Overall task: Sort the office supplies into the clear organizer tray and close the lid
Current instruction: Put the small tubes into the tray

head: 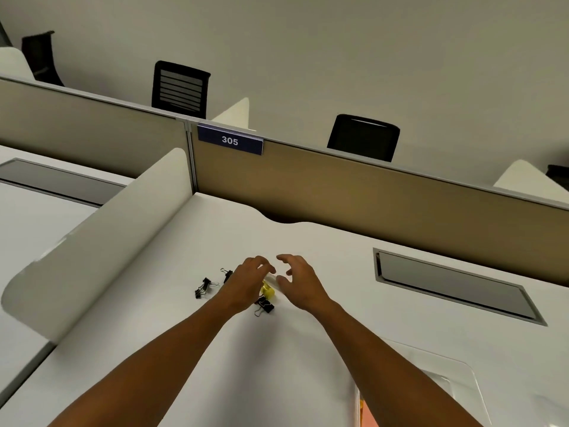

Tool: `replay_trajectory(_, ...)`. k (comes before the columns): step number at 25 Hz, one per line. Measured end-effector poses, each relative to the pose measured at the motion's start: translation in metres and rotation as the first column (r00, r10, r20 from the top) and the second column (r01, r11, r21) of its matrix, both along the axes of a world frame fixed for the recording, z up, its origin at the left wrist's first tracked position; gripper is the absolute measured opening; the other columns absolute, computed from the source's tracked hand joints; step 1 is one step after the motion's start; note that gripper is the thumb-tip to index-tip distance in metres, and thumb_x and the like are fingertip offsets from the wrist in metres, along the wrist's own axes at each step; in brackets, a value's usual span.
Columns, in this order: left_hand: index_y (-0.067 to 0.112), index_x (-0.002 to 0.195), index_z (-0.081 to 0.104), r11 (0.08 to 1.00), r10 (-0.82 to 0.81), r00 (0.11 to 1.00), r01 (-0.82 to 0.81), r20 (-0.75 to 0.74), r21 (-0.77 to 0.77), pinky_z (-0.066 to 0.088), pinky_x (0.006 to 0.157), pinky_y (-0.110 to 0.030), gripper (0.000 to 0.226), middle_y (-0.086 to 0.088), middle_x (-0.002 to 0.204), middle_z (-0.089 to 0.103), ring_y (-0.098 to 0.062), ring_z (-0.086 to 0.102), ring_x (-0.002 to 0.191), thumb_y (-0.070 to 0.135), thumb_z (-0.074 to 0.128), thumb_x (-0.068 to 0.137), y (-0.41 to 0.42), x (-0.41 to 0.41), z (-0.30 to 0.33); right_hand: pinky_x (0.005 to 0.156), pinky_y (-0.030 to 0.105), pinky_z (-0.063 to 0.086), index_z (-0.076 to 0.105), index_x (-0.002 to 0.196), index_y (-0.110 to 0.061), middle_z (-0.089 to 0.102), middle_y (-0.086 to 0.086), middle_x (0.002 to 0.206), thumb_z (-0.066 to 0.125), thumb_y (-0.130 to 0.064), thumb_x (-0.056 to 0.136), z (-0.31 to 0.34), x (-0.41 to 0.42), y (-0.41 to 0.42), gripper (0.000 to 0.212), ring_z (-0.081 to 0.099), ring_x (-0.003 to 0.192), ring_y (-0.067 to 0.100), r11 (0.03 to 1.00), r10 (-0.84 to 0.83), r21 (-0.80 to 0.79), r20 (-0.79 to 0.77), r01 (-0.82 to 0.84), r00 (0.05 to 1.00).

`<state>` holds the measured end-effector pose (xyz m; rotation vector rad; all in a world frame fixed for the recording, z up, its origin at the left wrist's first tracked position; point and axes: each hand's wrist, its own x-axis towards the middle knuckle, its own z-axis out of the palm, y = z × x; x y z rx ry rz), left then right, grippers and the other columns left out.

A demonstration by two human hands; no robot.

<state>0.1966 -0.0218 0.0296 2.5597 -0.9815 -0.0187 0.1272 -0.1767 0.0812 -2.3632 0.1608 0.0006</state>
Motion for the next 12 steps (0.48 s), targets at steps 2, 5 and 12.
replay_trajectory(2,0.019,0.129,0.052,0.999,-0.016,1.0,0.016,-0.015,0.034,0.048,0.092,-0.031,0.056,-0.003,0.136,0.049,-0.023,0.048,0.12,-0.004,0.066,0.079,-0.002,0.008,-0.004,0.105,0.038,0.046,0.042,0.142,-0.023,0.042,0.001,0.148,0.059,-0.018,0.095,-0.003,0.009,-0.001,0.05,0.051,0.127,0.021,1.0,-0.025,-0.014,-0.003,0.025,1.0)
replay_trajectory(5,0.018,0.131,0.05,0.999,-0.009,0.999,0.011,-0.047,0.041,0.047,0.091,-0.03,0.062,-0.003,0.136,0.049,-0.023,0.049,0.119,-0.01,0.062,0.077,0.0,0.015,-0.008,0.108,0.038,0.044,0.039,0.144,-0.023,0.038,0.002,0.15,0.057,-0.008,0.094,-0.012,0.02,-0.004,0.055,0.047,0.131,0.022,0.997,-0.073,-0.037,-0.031,0.072,0.997)
replay_trajectory(12,0.021,0.125,0.06,0.986,-0.111,0.994,0.113,-0.021,0.12,0.044,0.089,-0.032,0.055,0.002,0.128,0.058,-0.021,0.051,0.115,-0.008,0.058,0.078,0.007,0.026,-0.025,0.109,0.034,0.041,0.038,0.145,-0.023,0.038,0.005,0.149,0.067,-0.006,0.087,-0.044,0.036,-0.005,0.066,0.042,0.135,0.024,0.986,-0.086,-0.157,-0.148,0.062,0.985)
